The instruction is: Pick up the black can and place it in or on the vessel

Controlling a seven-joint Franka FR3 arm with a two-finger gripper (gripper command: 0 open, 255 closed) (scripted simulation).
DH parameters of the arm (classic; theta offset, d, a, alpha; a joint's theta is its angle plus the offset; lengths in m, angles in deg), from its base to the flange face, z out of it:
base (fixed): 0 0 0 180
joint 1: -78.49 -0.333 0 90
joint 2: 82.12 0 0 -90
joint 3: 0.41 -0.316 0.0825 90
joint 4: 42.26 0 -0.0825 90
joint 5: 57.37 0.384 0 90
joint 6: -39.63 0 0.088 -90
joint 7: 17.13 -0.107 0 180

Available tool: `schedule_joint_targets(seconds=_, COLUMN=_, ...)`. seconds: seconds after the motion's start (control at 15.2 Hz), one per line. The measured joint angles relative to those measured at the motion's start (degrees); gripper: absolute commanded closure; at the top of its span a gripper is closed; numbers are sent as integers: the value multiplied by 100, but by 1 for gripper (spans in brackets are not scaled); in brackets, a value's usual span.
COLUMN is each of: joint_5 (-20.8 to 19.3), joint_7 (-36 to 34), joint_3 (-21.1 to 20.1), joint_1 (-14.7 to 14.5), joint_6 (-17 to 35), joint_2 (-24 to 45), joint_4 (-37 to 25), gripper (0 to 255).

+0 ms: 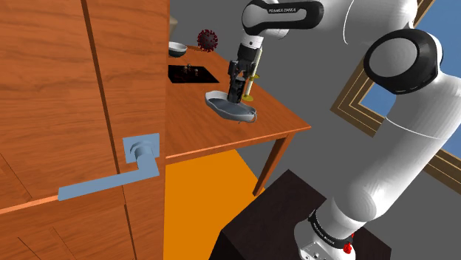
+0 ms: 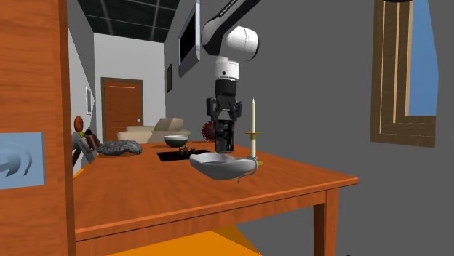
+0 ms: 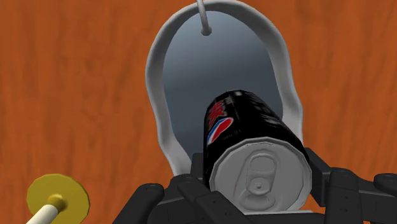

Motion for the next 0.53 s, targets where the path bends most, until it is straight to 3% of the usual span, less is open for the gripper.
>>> schedule_joint_targets(seconds=0.4, joint_5=1, joint_7=8, joint_3=3, joint_1=4, joint_6=68, joint_2=2, joint_4=64, gripper=255)
schedule_joint_targets(seconds=0.46, joint_5=1, joint_7=8, joint_3=3, joint_1=4, joint_6=69, joint_2=2, joint_4=65, gripper=0)
schedule_joint_targets(seconds=0.53, joint_5=1, joint_7=8, joint_3=3, joint_1=4, joint_6=69, joint_2=1, joint_4=64, gripper=0)
